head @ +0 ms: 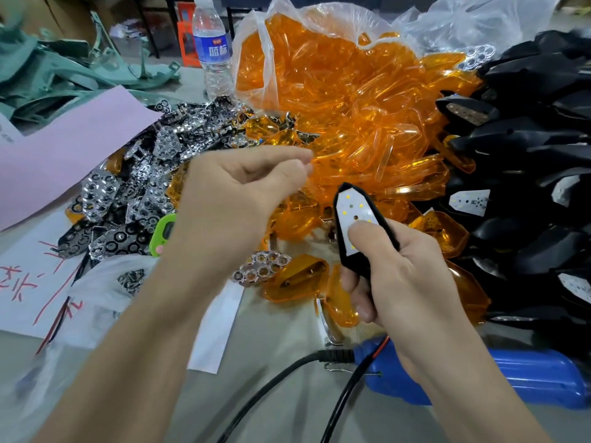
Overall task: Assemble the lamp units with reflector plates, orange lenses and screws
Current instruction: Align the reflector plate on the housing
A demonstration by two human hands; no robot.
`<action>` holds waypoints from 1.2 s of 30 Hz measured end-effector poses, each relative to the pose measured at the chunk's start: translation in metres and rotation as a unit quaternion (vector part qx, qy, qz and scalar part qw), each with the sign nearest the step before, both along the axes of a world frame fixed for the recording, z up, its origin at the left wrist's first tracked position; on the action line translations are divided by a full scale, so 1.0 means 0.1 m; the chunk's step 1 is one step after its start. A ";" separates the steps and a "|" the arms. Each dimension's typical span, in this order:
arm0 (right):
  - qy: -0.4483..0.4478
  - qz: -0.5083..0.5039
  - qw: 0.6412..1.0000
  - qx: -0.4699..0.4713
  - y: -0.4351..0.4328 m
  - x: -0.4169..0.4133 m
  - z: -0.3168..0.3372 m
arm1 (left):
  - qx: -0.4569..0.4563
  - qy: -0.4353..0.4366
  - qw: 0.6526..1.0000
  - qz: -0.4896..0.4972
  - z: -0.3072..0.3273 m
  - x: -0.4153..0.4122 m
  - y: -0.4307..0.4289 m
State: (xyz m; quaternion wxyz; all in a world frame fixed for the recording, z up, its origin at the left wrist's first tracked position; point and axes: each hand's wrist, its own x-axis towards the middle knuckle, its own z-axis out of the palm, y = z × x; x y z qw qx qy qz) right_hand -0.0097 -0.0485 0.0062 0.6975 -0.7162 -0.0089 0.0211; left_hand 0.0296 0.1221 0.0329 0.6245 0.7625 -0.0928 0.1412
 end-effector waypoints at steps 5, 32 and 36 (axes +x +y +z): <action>0.009 -0.003 1.000 0.005 0.01 -0.02 0.02 | 0.383 0.106 0.914 0.083 0.12 0.04 0.63; 0.049 -0.058 0.997 0.018 -0.07 0.00 0.00 | -0.041 0.163 0.970 -0.174 0.09 -0.14 -0.15; 0.053 -0.046 0.997 0.024 -0.05 -0.01 0.02 | -0.017 0.160 0.972 -0.174 0.08 -0.14 -0.10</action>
